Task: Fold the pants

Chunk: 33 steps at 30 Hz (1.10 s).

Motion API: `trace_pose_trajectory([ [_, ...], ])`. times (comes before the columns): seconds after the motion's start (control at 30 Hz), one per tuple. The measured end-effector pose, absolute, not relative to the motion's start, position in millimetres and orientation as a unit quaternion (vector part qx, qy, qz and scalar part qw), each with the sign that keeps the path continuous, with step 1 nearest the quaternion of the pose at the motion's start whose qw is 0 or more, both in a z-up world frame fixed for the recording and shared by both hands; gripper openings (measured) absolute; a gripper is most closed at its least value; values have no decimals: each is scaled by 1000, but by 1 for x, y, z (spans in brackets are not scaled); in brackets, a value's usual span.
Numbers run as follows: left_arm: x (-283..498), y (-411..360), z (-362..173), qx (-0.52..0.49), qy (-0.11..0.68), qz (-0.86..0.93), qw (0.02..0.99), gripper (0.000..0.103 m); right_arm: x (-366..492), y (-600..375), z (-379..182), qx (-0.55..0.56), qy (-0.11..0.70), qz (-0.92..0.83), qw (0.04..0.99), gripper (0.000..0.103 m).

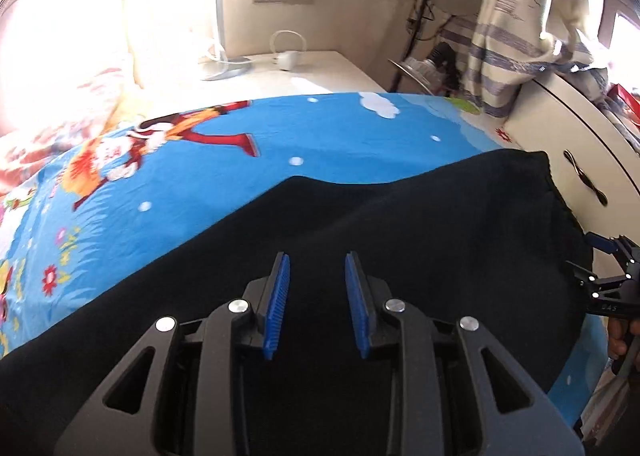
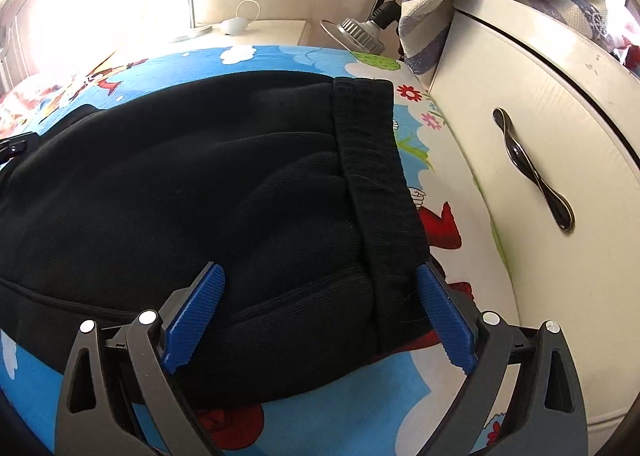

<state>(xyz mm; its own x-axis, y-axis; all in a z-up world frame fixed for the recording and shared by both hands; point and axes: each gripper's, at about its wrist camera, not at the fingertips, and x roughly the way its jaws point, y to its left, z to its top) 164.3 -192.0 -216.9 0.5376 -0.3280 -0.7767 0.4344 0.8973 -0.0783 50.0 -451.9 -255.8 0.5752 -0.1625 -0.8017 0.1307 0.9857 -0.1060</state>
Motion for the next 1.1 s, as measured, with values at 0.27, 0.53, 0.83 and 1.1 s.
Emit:
trace_pose_trajectory([
  [0.27,198,-274,-218,134,400,-196,885,25,33,-450,-255,-12,434,-102,895,92],
  [0.53,228,-430,-245,153,448,-329,817,24,25,-479,-268,97,462,-76,878,98],
  [0.83,227,-399,-199,17,406,-320,856,29,10,-513,-244,117,407,-127,897,98],
  [1.1,188,-469,-193,132,385,-448,796,57,-11,-533,-247,235,379,-66,892,81],
])
